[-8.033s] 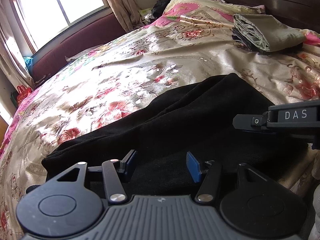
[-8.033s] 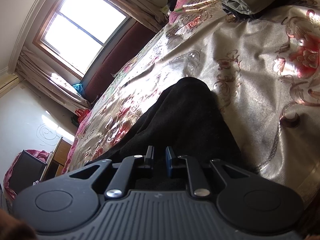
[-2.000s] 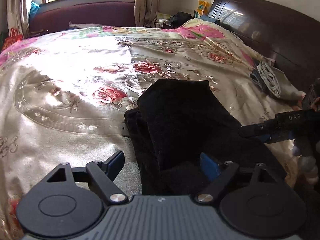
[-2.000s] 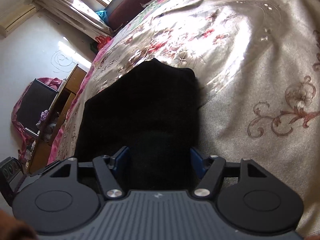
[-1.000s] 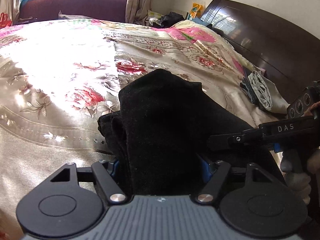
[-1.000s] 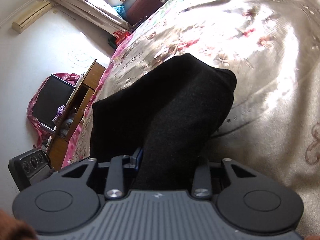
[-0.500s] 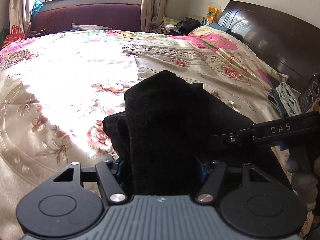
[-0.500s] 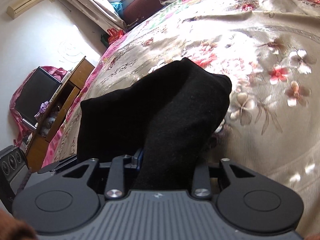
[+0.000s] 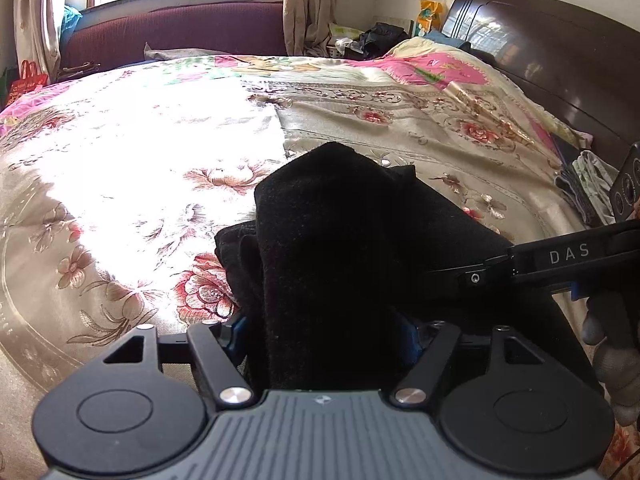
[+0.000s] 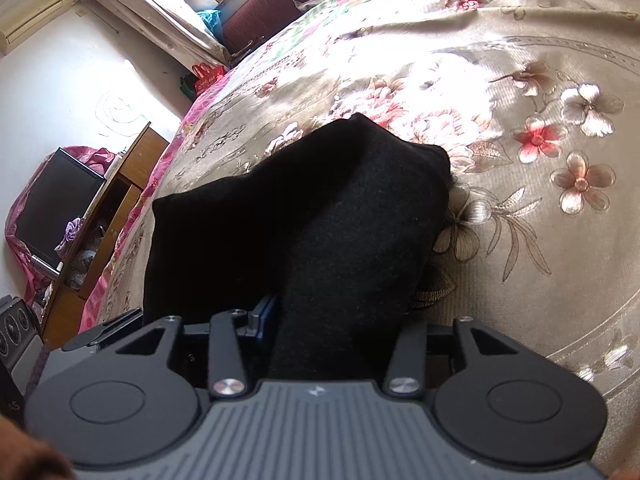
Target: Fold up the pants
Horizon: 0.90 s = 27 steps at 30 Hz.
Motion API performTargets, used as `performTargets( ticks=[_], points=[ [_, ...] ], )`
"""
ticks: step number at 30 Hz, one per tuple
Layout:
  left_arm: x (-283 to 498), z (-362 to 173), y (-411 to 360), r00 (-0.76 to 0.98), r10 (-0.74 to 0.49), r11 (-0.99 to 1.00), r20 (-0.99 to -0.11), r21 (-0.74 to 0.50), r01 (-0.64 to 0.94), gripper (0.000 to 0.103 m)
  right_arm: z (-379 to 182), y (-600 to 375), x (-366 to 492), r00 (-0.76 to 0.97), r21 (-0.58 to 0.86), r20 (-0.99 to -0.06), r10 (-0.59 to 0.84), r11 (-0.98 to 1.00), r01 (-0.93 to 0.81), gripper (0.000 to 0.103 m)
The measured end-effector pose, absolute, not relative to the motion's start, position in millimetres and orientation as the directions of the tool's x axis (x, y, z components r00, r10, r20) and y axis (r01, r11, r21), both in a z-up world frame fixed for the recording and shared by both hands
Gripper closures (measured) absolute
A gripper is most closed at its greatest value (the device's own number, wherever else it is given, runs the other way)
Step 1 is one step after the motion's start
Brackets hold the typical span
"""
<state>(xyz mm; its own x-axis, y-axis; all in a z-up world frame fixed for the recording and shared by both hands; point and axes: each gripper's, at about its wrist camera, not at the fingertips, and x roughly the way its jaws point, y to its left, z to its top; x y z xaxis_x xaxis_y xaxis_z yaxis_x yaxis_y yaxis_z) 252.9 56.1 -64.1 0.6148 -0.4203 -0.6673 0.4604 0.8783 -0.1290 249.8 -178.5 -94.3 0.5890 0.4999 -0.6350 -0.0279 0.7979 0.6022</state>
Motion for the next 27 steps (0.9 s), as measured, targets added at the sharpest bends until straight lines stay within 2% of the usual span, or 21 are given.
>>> performTargets(
  ticks=[7, 11, 15, 22, 27],
  points=[
    [230.8, -52.2, 61.1, 0.668, -0.378, 0.894, -0.641, -0.064, 0.444, 0.016, -80.2, -179.6, 211.0, 0.644, 0.532, -0.649, 0.405, 0.847, 0.003, 0.053],
    [218.1, -44.0, 61.6, 0.693, -0.339, 0.904, -0.636, -0.018, 0.427, 0.016, -76.9, -192.2, 198.1, 0.646, 0.544, -0.652, 0.397, 0.838, 0.033, 0.050],
    [211.6, -31.8, 61.8, 0.702, -0.331, 0.914, -0.630, -0.030, 0.404, 0.016, -66.4, -214.8, 188.8, 0.672, 0.529, -0.665, 0.325, 0.841, 0.116, 0.049],
    [195.2, -14.1, 57.4, 0.743, -0.296, 0.933, -0.601, -0.014, 0.360, 0.010, -13.8, -182.1, 137.0, 0.749, 0.400, -0.596, 0.290, 0.916, -0.036, 0.049],
    [174.9, -6.4, 50.8, 0.770, -0.273, 0.939, -0.577, 0.013, 0.343, 0.004, -7.7, -148.2, 114.0, 0.758, 0.360, -0.583, 0.293, 0.929, -0.082, 0.049]
  ],
)
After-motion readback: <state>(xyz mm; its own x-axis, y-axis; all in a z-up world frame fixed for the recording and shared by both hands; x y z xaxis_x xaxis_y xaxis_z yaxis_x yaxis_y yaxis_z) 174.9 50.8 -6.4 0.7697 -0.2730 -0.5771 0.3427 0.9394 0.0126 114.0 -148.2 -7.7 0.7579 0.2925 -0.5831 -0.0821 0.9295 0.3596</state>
